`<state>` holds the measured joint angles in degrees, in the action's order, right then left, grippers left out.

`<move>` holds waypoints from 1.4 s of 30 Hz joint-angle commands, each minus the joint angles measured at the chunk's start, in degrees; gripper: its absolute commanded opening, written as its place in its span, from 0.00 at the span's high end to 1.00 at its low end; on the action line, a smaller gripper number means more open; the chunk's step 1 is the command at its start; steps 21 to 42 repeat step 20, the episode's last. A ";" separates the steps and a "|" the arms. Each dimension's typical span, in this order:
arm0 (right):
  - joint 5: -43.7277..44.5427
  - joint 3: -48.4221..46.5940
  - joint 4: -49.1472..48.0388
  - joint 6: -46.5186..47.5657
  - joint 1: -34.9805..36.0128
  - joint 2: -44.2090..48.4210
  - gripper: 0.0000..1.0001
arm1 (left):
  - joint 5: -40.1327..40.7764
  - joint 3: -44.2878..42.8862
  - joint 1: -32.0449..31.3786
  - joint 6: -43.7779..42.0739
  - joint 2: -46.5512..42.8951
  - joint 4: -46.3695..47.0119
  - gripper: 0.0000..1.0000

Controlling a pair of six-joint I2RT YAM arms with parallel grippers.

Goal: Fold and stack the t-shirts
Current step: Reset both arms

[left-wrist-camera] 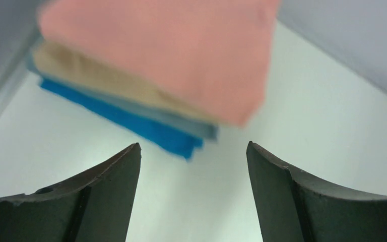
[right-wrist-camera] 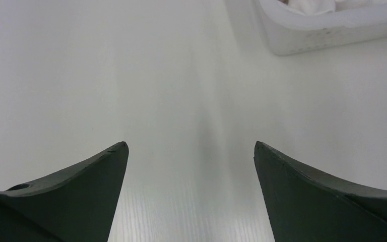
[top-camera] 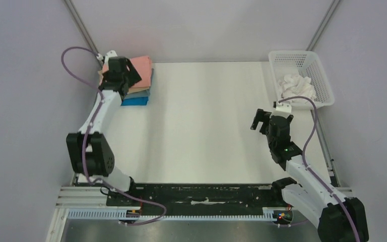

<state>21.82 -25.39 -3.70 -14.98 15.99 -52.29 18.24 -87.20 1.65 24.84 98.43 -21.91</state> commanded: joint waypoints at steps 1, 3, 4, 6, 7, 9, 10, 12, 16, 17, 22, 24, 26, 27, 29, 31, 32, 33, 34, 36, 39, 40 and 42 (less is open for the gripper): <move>-0.34 5.42 -0.80 -0.44 0.00 5.87 0.02 | -9.63 23.40 -10.17 7.19 -19.55 8.43 0.18; -0.82 8.02 -0.77 -0.86 -0.04 8.43 0.02 | -9.39 35.04 -16.93 7.41 -28.12 13.61 0.18; -1.14 9.19 -0.79 -1.21 0.01 9.57 0.02 | -9.22 40.50 -20.10 7.39 -32.36 15.53 0.18; -1.72 11.17 -0.90 -2.02 -0.04 12.55 0.02 | -9.92 48.78 -24.96 8.90 -39.42 16.76 0.18; -2.03 12.35 -1.53 -2.39 0.01 13.90 0.02 | -11.82 52.39 -26.43 8.92 -42.77 16.93 0.18; -3.21 14.44 -3.22 -2.56 0.01 16.58 0.02 | -12.52 56.91 -27.05 9.78 -48.18 14.45 0.17; -3.76 15.45 -4.09 -2.67 0.01 17.89 0.02 | -12.18 58.07 -27.10 9.73 -50.06 13.14 0.17; -4.49 16.76 -4.97 -3.19 0.01 19.77 0.02 | -10.73 58.88 -27.08 8.90 -53.60 9.81 0.17; -4.73 19.46 -6.46 -2.77 0.01 23.12 0.02 | -7.82 58.60 -27.09 7.60 -58.50 5.08 0.17; -4.93 20.06 -7.06 -2.57 0.01 23.85 0.02 | -7.53 58.96 -27.10 7.19 -59.65 5.04 0.17; -5.05 19.99 -7.49 -2.45 0.01 25.07 0.02 | -6.49 59.69 -27.06 7.12 -61.95 5.00 0.17; -5.05 19.99 -7.49 -2.45 0.01 25.07 0.02 | -6.49 59.69 -27.06 7.12 -61.95 5.00 0.17; -5.05 19.99 -7.49 -2.45 0.01 25.07 0.02 | -6.49 59.69 -27.06 7.12 -61.95 5.00 0.17; -5.05 19.99 -7.49 -2.45 0.01 25.07 0.02 | -6.49 59.69 -27.06 7.12 -61.95 5.00 0.17; -5.05 19.99 -7.49 -2.45 0.01 25.07 0.02 | -6.49 59.69 -27.06 7.12 -61.95 5.00 0.17; -5.05 19.99 -7.49 -2.45 0.01 25.07 0.02 | -6.49 59.69 -27.06 7.12 -61.95 5.00 0.17; -5.05 19.99 -7.49 -2.45 0.01 25.07 0.02 | -6.49 59.69 -27.06 7.12 -61.95 5.00 0.17; -5.05 19.99 -7.49 -2.45 0.01 25.07 0.02 | -6.49 59.69 -27.06 7.12 -61.95 5.00 0.17; -5.05 19.99 -7.49 -2.45 0.01 25.07 0.02 | -6.49 59.69 -27.06 7.12 -61.95 5.00 0.17; -5.05 19.99 -7.49 -2.45 0.01 25.07 0.02 | -6.49 59.69 -27.06 7.12 -61.95 5.00 0.17; -5.05 19.99 -7.49 -2.45 0.01 25.07 0.02 | -6.49 59.69 -27.06 7.12 -61.95 5.00 0.17; -5.05 19.99 -7.49 -2.45 0.01 25.07 0.02 | -6.49 59.69 -27.06 7.12 -61.95 5.00 0.17; -5.05 19.99 -7.49 -2.45 0.01 25.07 0.02 | -6.49 59.69 -27.06 7.12 -61.95 5.00 0.17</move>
